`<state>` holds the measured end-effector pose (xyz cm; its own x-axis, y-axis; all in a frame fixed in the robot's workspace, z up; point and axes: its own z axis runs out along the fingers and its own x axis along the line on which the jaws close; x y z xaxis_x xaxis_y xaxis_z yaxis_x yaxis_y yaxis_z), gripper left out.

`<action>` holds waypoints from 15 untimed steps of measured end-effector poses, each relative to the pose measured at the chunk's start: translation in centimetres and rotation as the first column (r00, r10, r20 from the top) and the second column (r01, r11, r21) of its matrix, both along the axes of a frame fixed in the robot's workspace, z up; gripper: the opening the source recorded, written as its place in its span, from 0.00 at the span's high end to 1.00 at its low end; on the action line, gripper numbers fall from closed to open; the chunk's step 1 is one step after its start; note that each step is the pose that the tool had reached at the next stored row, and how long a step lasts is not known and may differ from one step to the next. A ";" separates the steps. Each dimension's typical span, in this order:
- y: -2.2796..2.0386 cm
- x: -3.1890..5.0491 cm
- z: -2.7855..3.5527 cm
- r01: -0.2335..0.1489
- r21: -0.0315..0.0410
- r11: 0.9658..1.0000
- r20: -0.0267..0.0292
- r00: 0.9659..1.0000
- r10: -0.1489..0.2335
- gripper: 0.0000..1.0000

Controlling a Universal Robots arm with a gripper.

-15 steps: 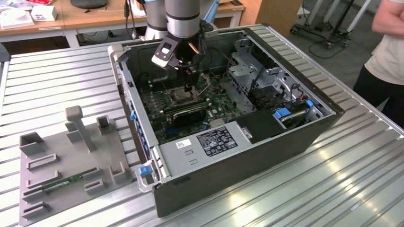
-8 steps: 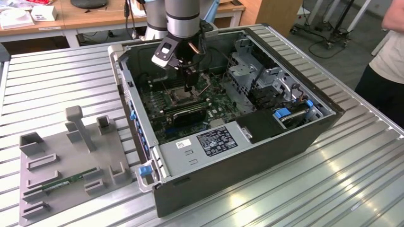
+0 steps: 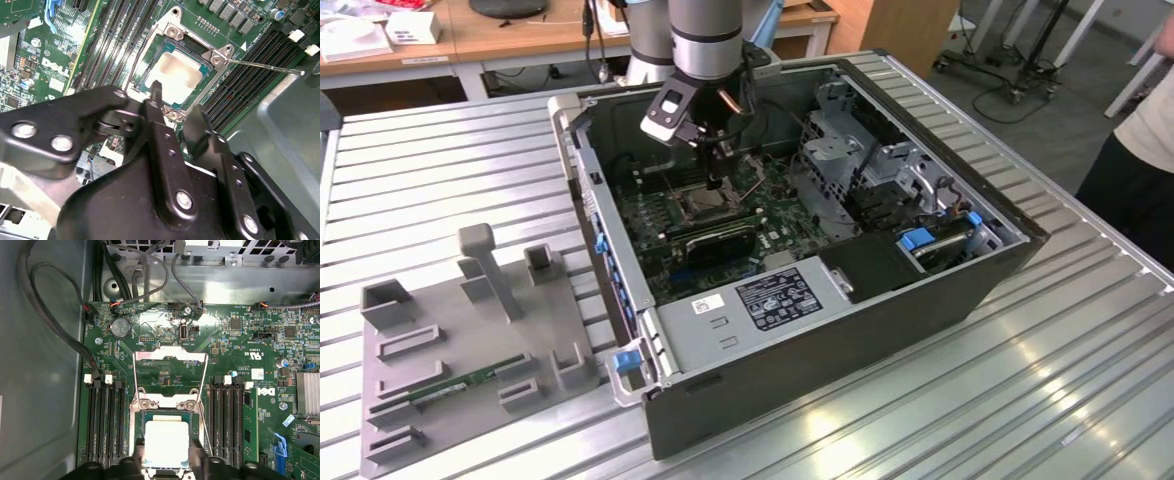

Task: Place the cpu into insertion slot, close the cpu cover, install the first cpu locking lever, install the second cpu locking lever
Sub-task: 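Place the cpu into insertion slot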

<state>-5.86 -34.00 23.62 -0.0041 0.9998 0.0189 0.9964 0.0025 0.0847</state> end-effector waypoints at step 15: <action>0.00 0.00 0.05 0.000 0.000 1.000 0.000 1.000 0.000 0.89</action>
<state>-5.86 -34.00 23.67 -0.0041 0.9998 0.0190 0.9964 0.0025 0.0847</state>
